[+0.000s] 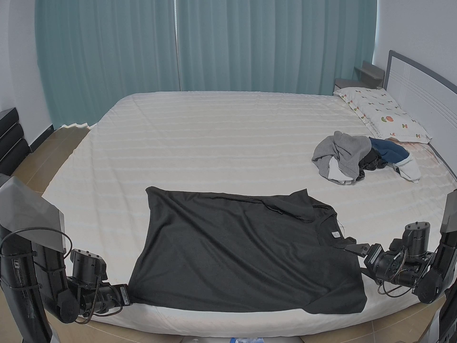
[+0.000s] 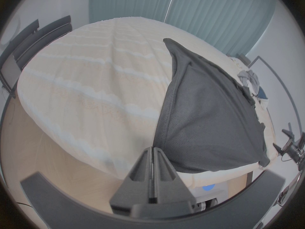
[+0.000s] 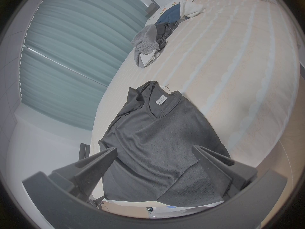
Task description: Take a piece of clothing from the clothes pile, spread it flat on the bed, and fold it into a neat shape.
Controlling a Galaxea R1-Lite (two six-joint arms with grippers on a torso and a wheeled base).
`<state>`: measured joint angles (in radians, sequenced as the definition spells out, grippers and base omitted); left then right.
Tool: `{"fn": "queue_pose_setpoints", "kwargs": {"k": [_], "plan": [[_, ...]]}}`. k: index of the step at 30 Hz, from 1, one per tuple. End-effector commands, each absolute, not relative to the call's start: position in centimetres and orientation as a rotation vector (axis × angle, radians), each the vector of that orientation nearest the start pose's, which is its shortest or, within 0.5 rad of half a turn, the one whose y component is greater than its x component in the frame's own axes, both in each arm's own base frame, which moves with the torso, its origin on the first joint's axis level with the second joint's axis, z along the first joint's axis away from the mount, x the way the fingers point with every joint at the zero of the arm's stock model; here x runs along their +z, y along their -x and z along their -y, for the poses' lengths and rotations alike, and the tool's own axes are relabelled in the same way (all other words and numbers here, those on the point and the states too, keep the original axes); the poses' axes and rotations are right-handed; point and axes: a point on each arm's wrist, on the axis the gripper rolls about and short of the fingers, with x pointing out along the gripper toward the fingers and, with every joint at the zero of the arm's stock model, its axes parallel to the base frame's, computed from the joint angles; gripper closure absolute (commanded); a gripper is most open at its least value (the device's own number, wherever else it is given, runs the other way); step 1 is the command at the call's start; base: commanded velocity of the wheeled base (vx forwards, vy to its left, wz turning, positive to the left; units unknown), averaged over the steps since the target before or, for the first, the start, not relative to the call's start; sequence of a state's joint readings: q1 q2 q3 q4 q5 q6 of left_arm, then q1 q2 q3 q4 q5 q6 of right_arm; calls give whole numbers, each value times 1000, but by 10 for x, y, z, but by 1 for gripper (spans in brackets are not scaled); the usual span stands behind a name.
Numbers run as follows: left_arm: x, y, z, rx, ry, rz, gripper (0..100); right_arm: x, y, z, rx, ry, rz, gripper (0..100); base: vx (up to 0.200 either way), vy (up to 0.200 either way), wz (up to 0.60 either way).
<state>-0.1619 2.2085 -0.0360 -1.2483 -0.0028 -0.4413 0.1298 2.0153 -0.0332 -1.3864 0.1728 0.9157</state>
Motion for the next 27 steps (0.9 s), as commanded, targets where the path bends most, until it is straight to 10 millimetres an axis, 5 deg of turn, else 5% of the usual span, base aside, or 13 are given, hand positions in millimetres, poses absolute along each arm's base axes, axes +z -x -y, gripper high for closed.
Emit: {"fn": "queue_pose_setpoints", "kwargs": {"k": [1,27], "plan": [[-31,-191,32,67,302,-986,100,23,-210,-31,-1,-892,-689,0,0,0,0],[-29,-162,27,107,82,-1218,100,9,-199,-22,-68,-730,-775,0,0,0,0]]}}
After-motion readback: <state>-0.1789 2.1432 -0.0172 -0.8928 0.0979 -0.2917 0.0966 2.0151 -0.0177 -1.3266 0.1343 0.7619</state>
